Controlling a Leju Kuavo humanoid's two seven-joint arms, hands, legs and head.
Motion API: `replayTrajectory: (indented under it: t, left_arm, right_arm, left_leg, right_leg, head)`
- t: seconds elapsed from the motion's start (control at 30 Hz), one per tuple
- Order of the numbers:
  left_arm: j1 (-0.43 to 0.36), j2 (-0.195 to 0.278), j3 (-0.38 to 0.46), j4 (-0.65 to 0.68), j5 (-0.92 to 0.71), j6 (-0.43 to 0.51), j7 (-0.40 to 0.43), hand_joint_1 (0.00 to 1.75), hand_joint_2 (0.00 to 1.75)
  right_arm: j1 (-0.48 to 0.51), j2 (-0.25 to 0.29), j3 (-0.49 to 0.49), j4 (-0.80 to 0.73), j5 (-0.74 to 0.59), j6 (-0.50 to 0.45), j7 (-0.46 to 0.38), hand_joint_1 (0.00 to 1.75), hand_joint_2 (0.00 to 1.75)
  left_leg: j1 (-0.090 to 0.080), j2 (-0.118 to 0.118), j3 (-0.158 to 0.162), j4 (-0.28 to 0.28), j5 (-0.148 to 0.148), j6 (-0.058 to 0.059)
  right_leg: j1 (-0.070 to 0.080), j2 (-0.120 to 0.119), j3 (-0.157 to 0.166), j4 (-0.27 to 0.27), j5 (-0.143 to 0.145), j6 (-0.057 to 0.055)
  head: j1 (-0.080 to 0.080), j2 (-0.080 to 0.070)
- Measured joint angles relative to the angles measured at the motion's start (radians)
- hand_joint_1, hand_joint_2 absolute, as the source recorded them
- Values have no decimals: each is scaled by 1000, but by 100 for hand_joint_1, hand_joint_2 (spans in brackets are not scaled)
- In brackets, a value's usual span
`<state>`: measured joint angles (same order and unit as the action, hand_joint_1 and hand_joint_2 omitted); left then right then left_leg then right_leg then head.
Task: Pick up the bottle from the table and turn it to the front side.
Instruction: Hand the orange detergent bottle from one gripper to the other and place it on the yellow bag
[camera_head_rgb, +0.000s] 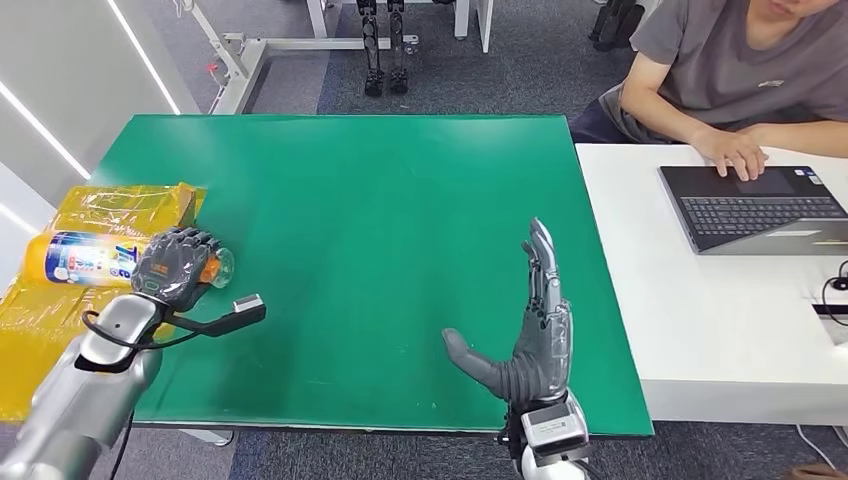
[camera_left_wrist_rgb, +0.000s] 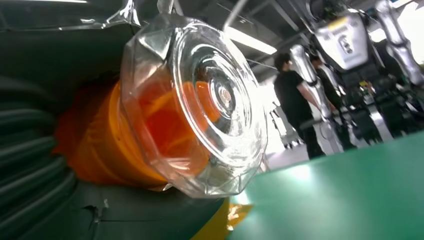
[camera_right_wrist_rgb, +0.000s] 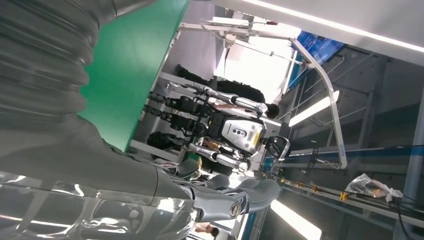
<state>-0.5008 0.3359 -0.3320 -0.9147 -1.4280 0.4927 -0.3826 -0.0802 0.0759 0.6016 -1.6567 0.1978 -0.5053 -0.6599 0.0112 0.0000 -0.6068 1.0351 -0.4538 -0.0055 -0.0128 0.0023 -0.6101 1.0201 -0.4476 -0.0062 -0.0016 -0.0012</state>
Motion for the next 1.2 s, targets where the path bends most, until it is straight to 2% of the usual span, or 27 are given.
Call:
replayTrajectory:
  t: [0.13, 0.3, 0.9, 0.93, 1.03, 1.07, 1.2]
  left_arm:
    - [-63, -20, -50, 122, 28, -10, -51, 175, 175]
    - [-88, -52, -104, 219, 36, -27, -76, 175, 175]
    - [-153, -111, -182, 373, 41, -74, -87, 175, 175]
    - [-153, -113, -185, 379, 41, -69, -87, 155, 175]
    - [-153, -119, -189, 395, 40, -60, -86, 24, 175]
    - [-154, -120, -190, 399, 38, -60, -83, 0, 175]
    - [-160, -127, -204, 410, 26, -76, -69, 0, 175]
  right_arm:
    - [0, 0, 0, 0, -5, 6, -1, 0, 175]
    - [1, 0, -8, -1, -11, 5, -1, 0, 175]
    - [2, 6, -27, -15, 20, -8, 5, 0, 175]
    - [3, 7, -28, -15, 22, -7, 6, 0, 175]
    - [3, 10, -32, -15, 24, -3, 9, 0, 175]
    - [3, 10, -32, -15, 25, -1, 10, 0, 175]
    - [3, 12, -35, -15, 32, -1, 14, 0, 175]
  left_leg:
    - [0, 0, 0, 0, 0, 0]
    - [0, 1, 0, 0, 0, 0]
    - [0, 0, 0, 0, 0, 0]
    - [0, 0, 0, 0, 0, 0]
    - [0, 0, 0, 0, 0, 0]
    - [0, 0, 0, 0, 0, 0]
    - [0, 0, 0, 0, 0, 0]
  right_leg:
    - [0, 0, 0, 0, 0, 0]
    - [0, 1, -1, 0, 0, 0]
    - [0, 1, -1, 0, 0, 0]
    - [0, 1, -1, 0, 0, 0]
    - [0, 1, -1, 0, 0, 0]
    - [0, 1, -1, 0, 0, 0]
    - [0, 0, 0, 0, 0, 0]
  head:
    - [0, 0]
    - [0, 0]
    - [0, 0]
    - [0, 0]
    - [0, 0]
    - [0, 0]
    - [0, 0]
